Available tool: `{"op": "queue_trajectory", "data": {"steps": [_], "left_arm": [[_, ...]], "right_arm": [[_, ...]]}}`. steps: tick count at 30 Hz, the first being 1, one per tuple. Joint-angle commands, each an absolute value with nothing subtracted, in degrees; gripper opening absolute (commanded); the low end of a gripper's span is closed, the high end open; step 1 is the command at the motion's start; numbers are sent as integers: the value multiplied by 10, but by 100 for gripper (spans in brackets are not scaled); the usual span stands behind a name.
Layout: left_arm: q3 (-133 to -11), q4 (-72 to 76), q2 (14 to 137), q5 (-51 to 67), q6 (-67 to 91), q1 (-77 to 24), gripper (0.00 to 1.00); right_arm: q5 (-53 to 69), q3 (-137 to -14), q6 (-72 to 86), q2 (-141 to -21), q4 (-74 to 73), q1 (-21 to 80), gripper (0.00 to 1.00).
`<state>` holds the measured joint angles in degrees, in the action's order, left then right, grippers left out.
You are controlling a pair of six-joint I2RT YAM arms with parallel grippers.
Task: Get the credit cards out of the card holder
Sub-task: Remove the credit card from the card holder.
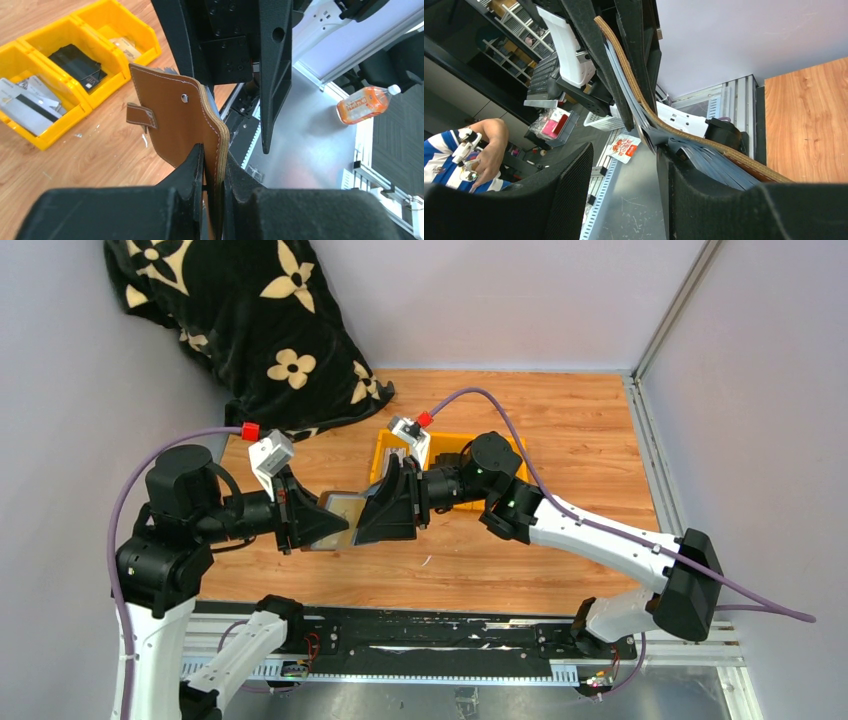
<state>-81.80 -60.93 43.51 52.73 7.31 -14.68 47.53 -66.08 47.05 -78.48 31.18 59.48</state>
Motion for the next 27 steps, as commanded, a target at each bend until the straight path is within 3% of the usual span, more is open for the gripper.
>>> {"op": "queue_trajectory", "data": {"steps": [1,5,10,14,19,24,27], "left_arm": [[-804,-576,432,675,107,-156,0],[-797,-576,429,659,106,-156,2],[-776,-575,420,635,104,-156,21],[-757,-575,410,641,102,-156,30],[-739,-564,400,642,105,-156,31],[-733,-553,396,649,117,-155,30],[-734,-543,397,642,127,-156,29]], "right_arm": [[435,-673,482,-797,404,599,53],[410,-657,513,-801,480,599,45],[382,-647,566,-822,583,599,35],[358,-645,562,-828,585,603,27],[344,-641,563,-830,591,607,19],[341,-626,560,-818,601,607,2],[343,-609,562,-807,619,606,0]]}}
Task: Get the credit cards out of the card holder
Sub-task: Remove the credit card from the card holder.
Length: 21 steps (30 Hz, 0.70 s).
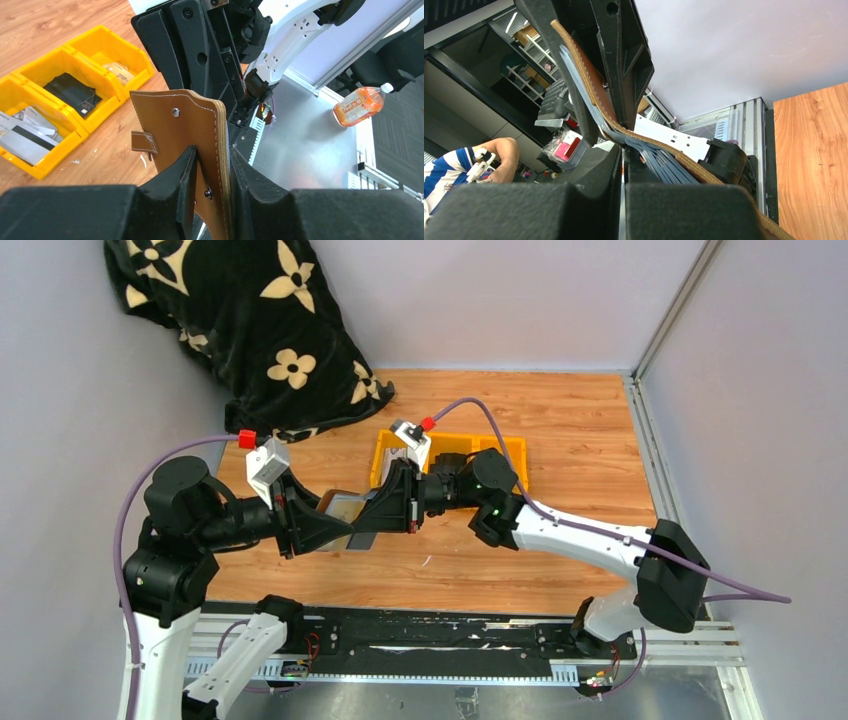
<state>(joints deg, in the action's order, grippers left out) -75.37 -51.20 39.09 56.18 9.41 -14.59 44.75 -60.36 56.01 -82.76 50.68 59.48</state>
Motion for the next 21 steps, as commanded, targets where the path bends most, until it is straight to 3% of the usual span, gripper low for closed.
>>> {"op": "queue_trajectory", "data": {"steps": [1,5,21], "left_arm": [[-735,-539,398,637,131,-155,27],[-740,-519,400,634,152,-151,20],[-768,-497,410,654,180,-148,15]], "right_arm": [[344,-602,562,-804,624,606,0],[346,-569,550,-786,615,606,0],[343,-528,509,-746,546,606,0]]}}
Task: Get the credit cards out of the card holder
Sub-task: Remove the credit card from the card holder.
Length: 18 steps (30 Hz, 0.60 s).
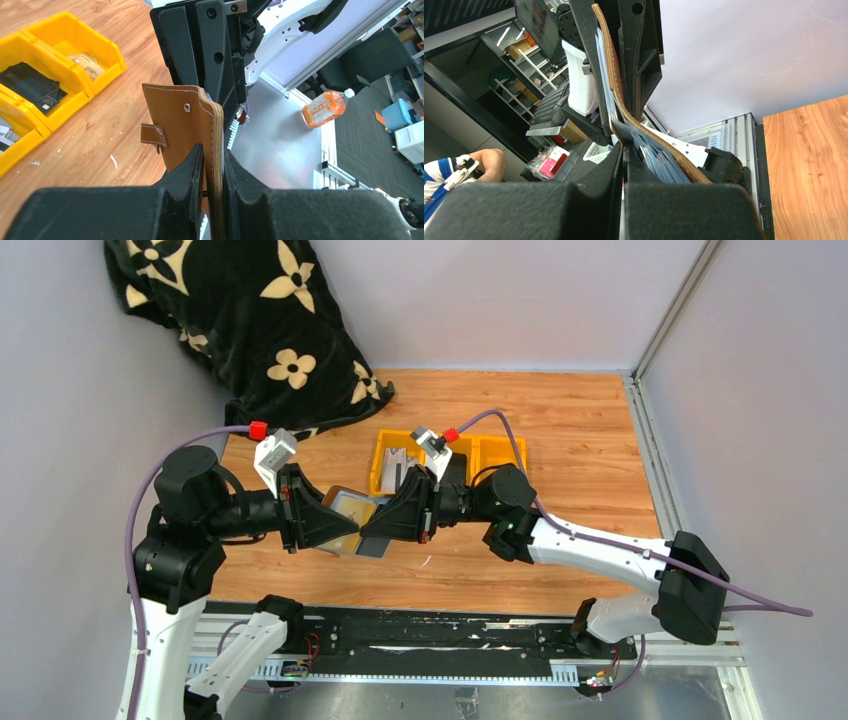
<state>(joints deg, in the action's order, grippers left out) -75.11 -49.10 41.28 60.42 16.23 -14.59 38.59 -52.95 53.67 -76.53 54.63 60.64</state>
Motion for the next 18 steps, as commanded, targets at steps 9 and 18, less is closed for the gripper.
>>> {"op": "queue_trajectory", "data": {"steps": [9,18], "left_arm": [[-790,-497,416,655,183,-146,12],[-792,-494,417,653,186,-143,2]], "right_arm": [[339,-510,496,-729,511,606,0],[360,-533,485,-734,477,606,3]]}}
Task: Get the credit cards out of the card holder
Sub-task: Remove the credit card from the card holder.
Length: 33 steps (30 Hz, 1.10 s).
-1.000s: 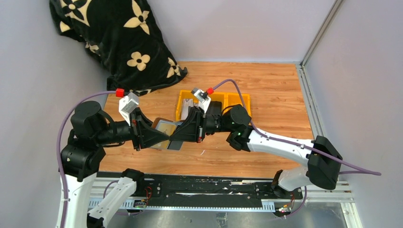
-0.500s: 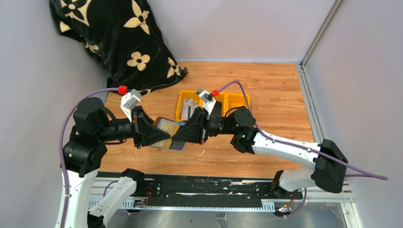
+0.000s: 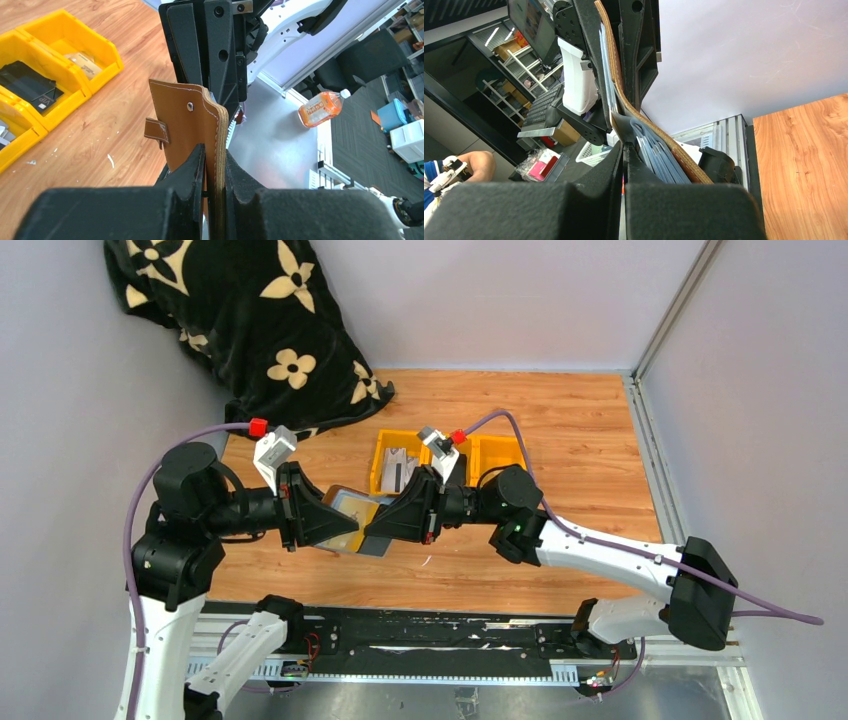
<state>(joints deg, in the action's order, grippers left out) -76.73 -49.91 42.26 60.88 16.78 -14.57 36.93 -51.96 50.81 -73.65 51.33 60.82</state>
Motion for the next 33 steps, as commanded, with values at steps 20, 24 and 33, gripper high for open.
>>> {"op": "queue_trajectory", "data": {"steps": [20,24,33], "left_arm": [[-801,-492,415,679,192,-142,0],[-802,-481,413,677,198,-142,0],[-823,-459,424,644,205,-142,3]], "right_arm": [[306,-567,594,-787,597,588,12],[299,-542,601,-780,626,587,0],[291,-493,589,-761,621,591,0]]}}
